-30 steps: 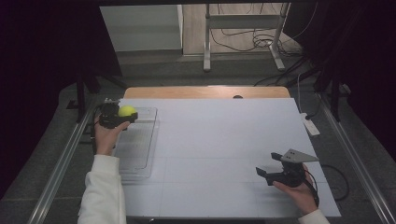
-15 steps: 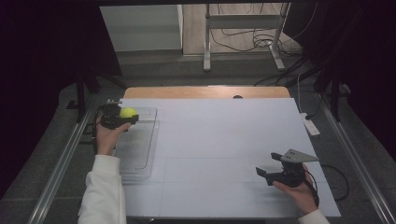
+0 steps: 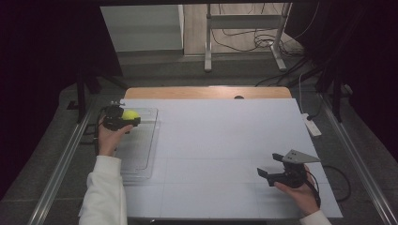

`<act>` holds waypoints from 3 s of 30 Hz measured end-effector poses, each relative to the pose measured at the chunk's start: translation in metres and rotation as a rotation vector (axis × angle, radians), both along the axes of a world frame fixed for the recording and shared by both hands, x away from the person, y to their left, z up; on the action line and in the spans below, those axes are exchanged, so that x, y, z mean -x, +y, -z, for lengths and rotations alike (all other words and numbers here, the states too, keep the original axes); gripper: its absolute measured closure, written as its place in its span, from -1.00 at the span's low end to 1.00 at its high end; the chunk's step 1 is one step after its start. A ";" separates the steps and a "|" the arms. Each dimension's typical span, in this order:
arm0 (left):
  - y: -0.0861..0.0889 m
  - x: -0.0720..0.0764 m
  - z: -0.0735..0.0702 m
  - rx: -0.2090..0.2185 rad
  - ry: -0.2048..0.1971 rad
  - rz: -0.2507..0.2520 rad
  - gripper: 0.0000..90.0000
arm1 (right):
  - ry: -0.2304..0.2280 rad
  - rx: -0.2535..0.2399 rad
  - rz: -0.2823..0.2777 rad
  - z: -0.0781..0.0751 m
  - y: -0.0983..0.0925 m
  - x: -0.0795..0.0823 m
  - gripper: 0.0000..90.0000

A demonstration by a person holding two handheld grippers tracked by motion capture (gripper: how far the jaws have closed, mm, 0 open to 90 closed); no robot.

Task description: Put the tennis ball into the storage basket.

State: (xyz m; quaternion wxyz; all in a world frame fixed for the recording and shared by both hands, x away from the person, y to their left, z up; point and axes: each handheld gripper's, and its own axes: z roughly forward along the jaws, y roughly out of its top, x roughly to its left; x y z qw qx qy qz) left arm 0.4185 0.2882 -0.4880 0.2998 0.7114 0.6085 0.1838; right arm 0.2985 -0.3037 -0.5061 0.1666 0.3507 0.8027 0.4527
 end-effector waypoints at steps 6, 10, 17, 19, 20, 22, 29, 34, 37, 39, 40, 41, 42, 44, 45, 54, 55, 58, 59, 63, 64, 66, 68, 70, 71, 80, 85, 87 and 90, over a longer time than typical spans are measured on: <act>-0.001 -0.002 0.004 -0.008 0.025 0.004 -0.41 | 0.001 0.001 0.000 0.000 0.000 0.000 -0.77; -0.001 -0.003 0.006 -0.013 0.038 0.006 -0.41 | 0.001 0.000 0.002 0.000 0.000 0.000 -0.77; -0.001 -0.004 0.010 -0.021 0.056 0.003 -0.41 | 0.000 0.000 0.001 0.000 0.000 0.000 -0.77; -0.001 -0.004 0.011 -0.016 0.056 -0.002 -0.41 | 0.000 -0.001 0.002 0.000 0.000 0.000 -0.77; 0.000 -0.004 0.011 -0.021 0.061 0.003 -0.41 | 0.002 0.000 0.001 0.000 0.000 0.000 -0.77; -0.001 -0.005 0.012 -0.028 0.067 0.004 -0.41 | 0.001 0.000 0.001 0.000 0.000 0.000 -0.77; -0.006 -0.007 0.015 -0.094 0.076 0.003 -0.41 | 0.002 0.001 0.002 0.000 0.000 0.000 -0.77; -0.010 -0.008 0.017 -0.146 0.086 0.006 -0.41 | 0.002 0.002 0.002 0.000 0.000 0.000 -0.77; -0.013 -0.009 0.018 -0.178 0.096 0.011 -0.41 | 0.002 0.002 0.004 0.000 0.000 0.000 -0.77; -0.015 -0.009 0.019 -0.187 0.099 0.014 -0.41 | 0.002 0.003 0.004 0.000 0.000 0.000 -0.77; -0.016 -0.009 0.020 -0.195 0.102 0.014 -0.41 | 0.002 0.002 0.004 0.000 0.000 0.000 -0.77; -0.016 -0.009 0.020 -0.200 0.104 0.016 -0.41 | 0.001 0.002 0.004 0.000 0.000 0.000 -0.77; -0.017 -0.010 0.020 -0.207 0.108 0.018 -0.42 | 0.001 0.002 0.004 0.000 0.000 0.000 -0.77; -0.018 -0.010 0.021 -0.219 0.110 0.020 -0.42 | 0.001 0.002 0.005 0.000 0.000 0.000 -0.77; -0.019 -0.010 0.022 -0.224 0.114 0.024 -0.42 | 0.001 0.002 0.005 0.000 0.000 0.000 -0.77; -0.020 -0.010 0.023 -0.230 0.115 0.029 -0.46 | 0.001 0.002 0.005 0.000 0.000 0.000 -0.77; -0.020 -0.011 0.023 -0.234 0.115 0.029 -0.47 | 0.001 0.002 0.005 0.000 0.000 0.000 -0.77; -0.020 -0.011 0.023 -0.237 0.112 0.025 -0.51 | 0.001 0.003 0.004 0.000 0.000 0.000 -0.77; -0.021 -0.011 0.023 -0.236 0.111 0.025 -0.52 | 0.001 0.002 0.004 0.000 0.000 0.000 -0.77; -0.019 -0.010 0.019 -0.227 0.087 0.011 -0.61 | 0.001 0.003 0.004 0.000 0.000 0.000 -0.77; -0.019 -0.009 0.018 -0.218 0.076 0.008 -0.62 | 0.002 0.002 0.004 0.000 0.000 0.000 -0.77; -0.019 -0.009 0.016 -0.213 0.067 0.009 -0.65 | 0.001 0.002 0.004 0.000 0.000 0.000 -0.77; -0.019 -0.008 0.014 -0.197 0.042 0.009 -0.65 | 0.001 0.002 0.004 0.000 0.000 0.000 -0.77; -0.021 -0.006 0.010 -0.177 0.015 0.017 -0.66 | 0.000 0.002 0.004 0.000 0.000 0.000 -0.77; -0.021 -0.006 0.008 -0.165 0.006 0.018 -0.67 | 0.000 0.001 0.004 0.000 -0.001 0.000 -0.77; -0.018 0.001 -0.004 -0.056 -0.062 0.022 -0.68 | -0.001 0.000 0.005 0.000 -0.001 0.000 -0.77; -0.017 0.007 -0.011 0.002 -0.095 0.046 -0.68 | -0.001 0.002 0.006 0.000 -0.001 0.000 -0.77; -0.018 0.010 -0.014 0.019 -0.111 0.067 -0.69 | -0.002 0.000 0.006 0.000 -0.001 -0.001 -0.77; -0.017 0.013 -0.018 0.043 -0.125 0.077 -0.69 | 0.000 -0.002 0.006 0.000 -0.001 -0.001 -0.77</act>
